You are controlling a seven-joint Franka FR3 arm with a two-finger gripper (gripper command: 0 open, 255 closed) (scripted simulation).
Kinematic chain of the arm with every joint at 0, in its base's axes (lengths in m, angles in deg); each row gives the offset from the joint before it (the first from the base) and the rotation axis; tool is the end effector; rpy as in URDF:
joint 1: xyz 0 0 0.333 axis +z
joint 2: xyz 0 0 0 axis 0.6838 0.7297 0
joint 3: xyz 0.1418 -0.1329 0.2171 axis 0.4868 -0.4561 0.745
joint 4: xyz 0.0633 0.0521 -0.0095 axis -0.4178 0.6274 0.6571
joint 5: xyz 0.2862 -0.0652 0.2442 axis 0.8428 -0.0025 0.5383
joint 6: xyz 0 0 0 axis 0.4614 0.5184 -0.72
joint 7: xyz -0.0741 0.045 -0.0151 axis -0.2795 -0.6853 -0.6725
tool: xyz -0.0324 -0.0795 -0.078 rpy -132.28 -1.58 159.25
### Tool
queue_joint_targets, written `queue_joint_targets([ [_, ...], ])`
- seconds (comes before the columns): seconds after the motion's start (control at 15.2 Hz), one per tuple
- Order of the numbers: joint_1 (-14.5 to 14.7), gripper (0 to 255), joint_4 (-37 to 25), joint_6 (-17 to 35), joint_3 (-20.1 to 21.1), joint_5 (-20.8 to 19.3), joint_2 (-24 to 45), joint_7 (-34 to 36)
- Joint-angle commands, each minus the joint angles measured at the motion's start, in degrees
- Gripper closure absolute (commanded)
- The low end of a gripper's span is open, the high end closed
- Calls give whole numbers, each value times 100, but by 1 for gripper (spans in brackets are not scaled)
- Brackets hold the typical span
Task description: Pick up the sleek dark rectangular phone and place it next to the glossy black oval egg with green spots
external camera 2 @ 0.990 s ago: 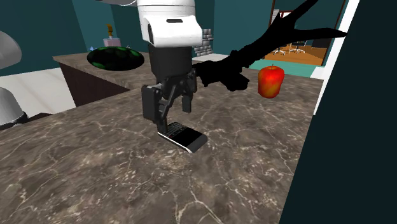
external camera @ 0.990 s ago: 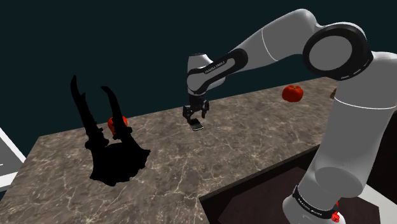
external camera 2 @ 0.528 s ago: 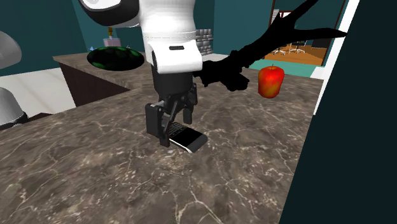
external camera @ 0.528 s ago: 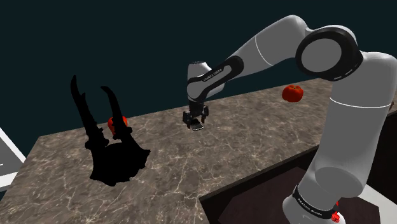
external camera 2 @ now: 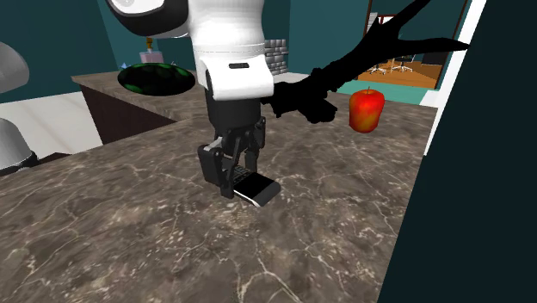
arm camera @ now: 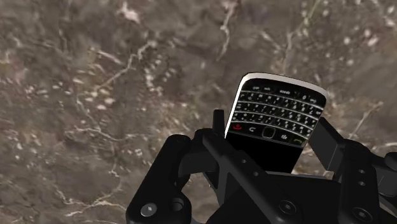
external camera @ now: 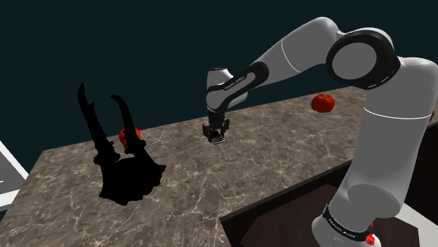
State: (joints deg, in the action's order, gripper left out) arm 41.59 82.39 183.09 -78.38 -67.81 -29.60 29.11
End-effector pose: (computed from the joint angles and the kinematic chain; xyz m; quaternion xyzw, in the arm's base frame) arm 0.5668 0.0026 0.3051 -0.9913 0.1299 0.0077 0.0176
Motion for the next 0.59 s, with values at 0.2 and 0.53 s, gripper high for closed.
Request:
queue_joint_targets([
  [0.2, 0, 255, 2, 0, -1, 0, 1, 0],
  [0.53, -1, 255, -23, -68, -1, -1, -41, 2],
])
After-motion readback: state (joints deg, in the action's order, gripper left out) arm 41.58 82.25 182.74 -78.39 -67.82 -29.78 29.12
